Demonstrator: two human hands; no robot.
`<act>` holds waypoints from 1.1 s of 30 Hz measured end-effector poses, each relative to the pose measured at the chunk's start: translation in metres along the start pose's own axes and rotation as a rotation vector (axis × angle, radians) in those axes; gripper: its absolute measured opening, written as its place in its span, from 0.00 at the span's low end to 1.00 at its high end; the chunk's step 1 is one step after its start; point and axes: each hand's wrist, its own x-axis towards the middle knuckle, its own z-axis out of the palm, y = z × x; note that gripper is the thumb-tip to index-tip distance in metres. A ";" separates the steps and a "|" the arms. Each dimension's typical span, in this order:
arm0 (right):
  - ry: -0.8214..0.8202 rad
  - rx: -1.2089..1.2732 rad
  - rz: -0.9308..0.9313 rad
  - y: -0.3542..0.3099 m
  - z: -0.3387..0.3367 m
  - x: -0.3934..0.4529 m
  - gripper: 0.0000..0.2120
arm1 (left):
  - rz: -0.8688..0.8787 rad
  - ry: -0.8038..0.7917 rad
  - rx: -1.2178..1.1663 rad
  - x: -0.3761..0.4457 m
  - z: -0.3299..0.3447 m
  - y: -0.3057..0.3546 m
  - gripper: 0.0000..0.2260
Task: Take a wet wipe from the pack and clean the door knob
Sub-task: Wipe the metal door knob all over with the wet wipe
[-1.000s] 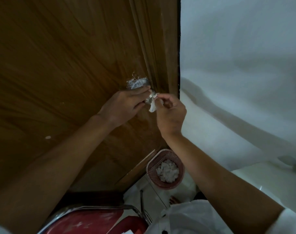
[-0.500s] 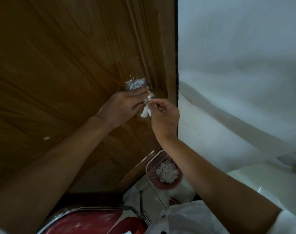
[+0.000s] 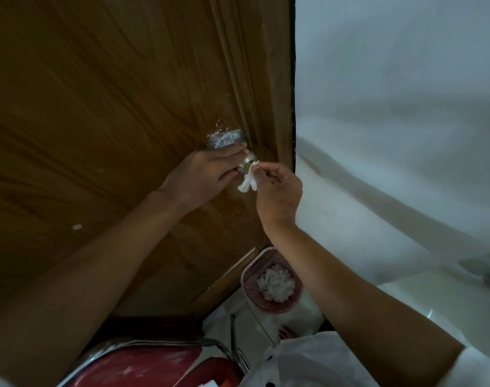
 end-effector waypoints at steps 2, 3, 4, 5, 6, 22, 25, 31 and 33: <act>-0.050 -0.028 0.001 0.001 0.000 -0.004 0.04 | -0.006 0.003 0.002 0.000 0.000 0.000 0.22; -0.068 -0.029 0.000 0.000 0.001 -0.003 0.04 | -0.004 0.007 0.002 0.000 -0.001 0.000 0.21; -0.071 -0.022 -0.003 -0.001 0.000 -0.001 0.04 | 0.000 0.010 0.001 0.000 -0.001 0.002 0.21; -0.060 -0.011 -0.007 -0.003 -0.001 0.003 0.04 | 0.002 0.008 0.006 0.001 -0.001 0.002 0.21; -0.040 0.000 -0.009 -0.004 -0.001 0.006 0.04 | 0.002 0.004 0.014 0.001 -0.001 0.003 0.21; -0.098 -0.019 0.039 -0.001 -0.002 0.006 0.04 | -0.003 -0.001 0.035 0.002 -0.002 0.003 0.21; -0.045 0.018 0.058 -0.002 -0.003 0.013 0.04 | -0.009 -0.009 0.038 0.002 -0.002 0.005 0.22; -0.104 0.052 0.098 -0.003 -0.001 0.005 0.05 | -0.022 -0.014 0.025 0.002 -0.003 0.004 0.21; -0.068 0.079 0.094 -0.004 -0.003 0.011 0.05 | -0.010 -0.007 0.043 0.003 -0.003 0.006 0.22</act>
